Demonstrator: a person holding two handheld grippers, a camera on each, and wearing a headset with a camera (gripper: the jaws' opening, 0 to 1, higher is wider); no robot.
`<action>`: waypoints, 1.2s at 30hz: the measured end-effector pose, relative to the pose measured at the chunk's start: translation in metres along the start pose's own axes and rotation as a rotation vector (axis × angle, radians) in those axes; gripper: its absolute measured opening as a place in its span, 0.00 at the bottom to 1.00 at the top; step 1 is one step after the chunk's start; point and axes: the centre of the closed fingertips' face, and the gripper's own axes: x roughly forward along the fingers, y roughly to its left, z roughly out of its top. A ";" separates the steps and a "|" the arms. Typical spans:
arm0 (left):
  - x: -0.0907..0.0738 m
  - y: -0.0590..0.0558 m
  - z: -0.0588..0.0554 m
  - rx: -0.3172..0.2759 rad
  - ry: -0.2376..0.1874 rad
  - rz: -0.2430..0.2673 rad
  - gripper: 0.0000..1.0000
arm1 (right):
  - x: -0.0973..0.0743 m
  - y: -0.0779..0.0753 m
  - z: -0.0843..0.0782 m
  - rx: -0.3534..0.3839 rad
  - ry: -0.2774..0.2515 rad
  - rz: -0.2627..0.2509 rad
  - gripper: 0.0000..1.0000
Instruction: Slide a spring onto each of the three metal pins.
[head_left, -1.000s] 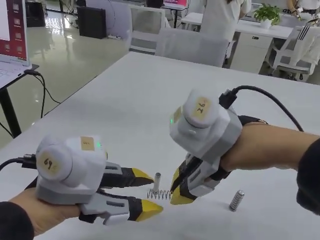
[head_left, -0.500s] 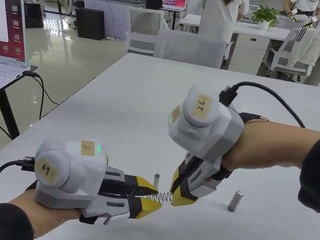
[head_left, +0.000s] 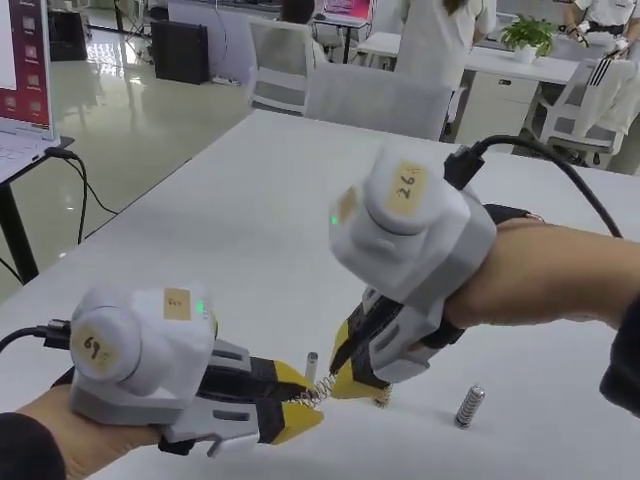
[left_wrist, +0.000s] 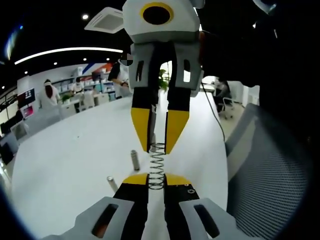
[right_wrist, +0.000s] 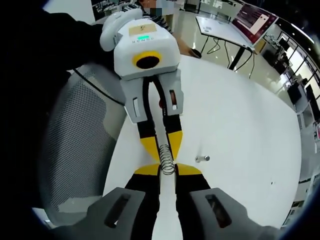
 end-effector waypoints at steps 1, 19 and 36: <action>0.000 0.000 0.000 0.000 -0.001 -0.001 0.03 | -0.001 0.001 0.003 -0.004 -0.004 -0.003 0.08; -0.002 -0.001 0.005 0.017 -0.017 -0.002 0.03 | -0.002 0.001 0.015 -0.008 -0.021 -0.007 0.12; -0.002 -0.002 0.007 0.020 -0.024 -0.002 0.03 | 0.013 0.003 0.010 -0.002 0.008 0.040 0.09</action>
